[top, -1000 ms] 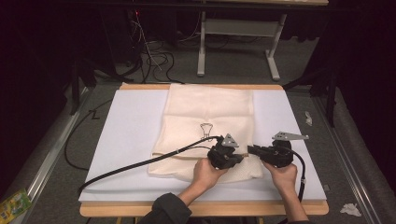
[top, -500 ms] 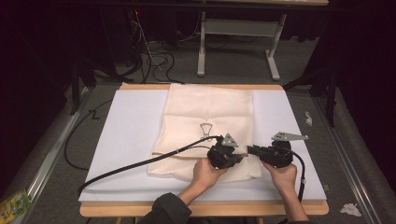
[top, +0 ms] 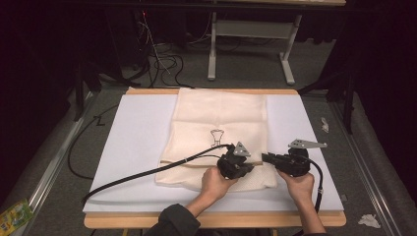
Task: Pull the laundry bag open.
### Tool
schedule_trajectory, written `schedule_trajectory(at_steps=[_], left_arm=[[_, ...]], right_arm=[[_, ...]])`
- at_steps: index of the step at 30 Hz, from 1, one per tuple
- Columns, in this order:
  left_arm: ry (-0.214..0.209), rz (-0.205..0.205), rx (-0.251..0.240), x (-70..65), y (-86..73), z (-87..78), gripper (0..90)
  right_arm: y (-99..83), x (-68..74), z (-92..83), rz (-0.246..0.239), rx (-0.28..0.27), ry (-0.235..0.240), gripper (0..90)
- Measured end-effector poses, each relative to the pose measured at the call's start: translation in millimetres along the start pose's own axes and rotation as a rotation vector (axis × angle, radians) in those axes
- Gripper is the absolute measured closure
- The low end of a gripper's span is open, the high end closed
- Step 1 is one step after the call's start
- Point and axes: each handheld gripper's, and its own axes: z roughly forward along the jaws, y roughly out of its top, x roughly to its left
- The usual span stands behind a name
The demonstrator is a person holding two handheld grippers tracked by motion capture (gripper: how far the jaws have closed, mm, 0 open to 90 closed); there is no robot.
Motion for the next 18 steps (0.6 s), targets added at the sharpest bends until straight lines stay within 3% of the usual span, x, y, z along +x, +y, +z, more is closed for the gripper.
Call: schedule_trajectory(at_steps=[7, 18], left_arm=[[0.014, 0.017, 0.001, 0.0, -0.5, -4.0, 87.0], [0.021, 0.001, -0.004, 5.3, -7.0, -11.7, 87.0]], right_arm=[[-1.3, -1.5, 0.1, 0.003, -0.009, 0.002, 85.6], [-1.3, -2.5, 0.3, 0.006, -0.012, 0.006, 85.5]])
